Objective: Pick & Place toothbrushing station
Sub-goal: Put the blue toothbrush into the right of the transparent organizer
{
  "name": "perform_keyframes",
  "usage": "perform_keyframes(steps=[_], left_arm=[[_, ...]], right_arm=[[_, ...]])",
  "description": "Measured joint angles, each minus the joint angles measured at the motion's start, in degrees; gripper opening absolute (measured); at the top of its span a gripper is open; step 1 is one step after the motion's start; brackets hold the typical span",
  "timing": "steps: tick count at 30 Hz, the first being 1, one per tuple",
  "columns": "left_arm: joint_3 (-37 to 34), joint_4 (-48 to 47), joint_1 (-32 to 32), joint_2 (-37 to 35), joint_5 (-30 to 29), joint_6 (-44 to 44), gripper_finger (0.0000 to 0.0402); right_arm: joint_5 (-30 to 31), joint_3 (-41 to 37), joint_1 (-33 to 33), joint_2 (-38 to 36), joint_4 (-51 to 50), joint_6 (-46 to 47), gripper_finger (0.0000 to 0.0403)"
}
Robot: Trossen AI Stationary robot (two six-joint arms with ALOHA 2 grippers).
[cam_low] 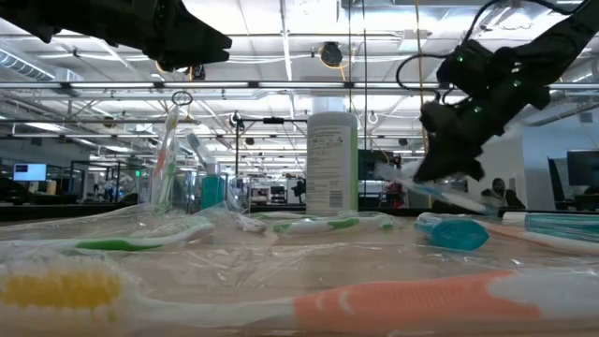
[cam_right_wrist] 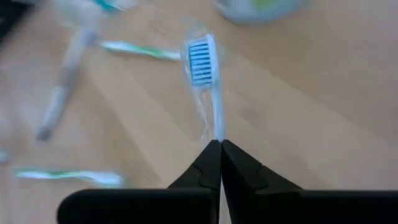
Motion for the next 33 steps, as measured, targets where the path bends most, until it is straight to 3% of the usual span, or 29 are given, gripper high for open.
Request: perform_keyframes(steps=[8,17,25,30,33], left_arm=[[0.0,0.0,0.0,0.0,0.0,0.0,0.0246],[0.0,3.2,-0.1,-4.0,0.0,-0.1,0.0246],[0.0,1.2,-0.1,-9.0,-0.1,3.5,0.0246],[0.0,1.4,-0.1,-10.6,-0.1,6.0,0.0246],[0.0,1.2,-0.1,-11.1,-0.4,6.7,0.0246]], right_arm=[[-8.0,0.0,5.5,0.0,20.5,-6.7,0.0000],[-4.8,0.1,13.4,1.9,44.6,-15.7,0.0000],[-4.9,2.9,18.6,13.4,63.0,-23.5,0.0000],[-3.9,13.2,19.8,23.7,63.0,-26.6,0.0000],[3.1,20.5,19.7,29.3,63.4,-27.4,0.0000]])
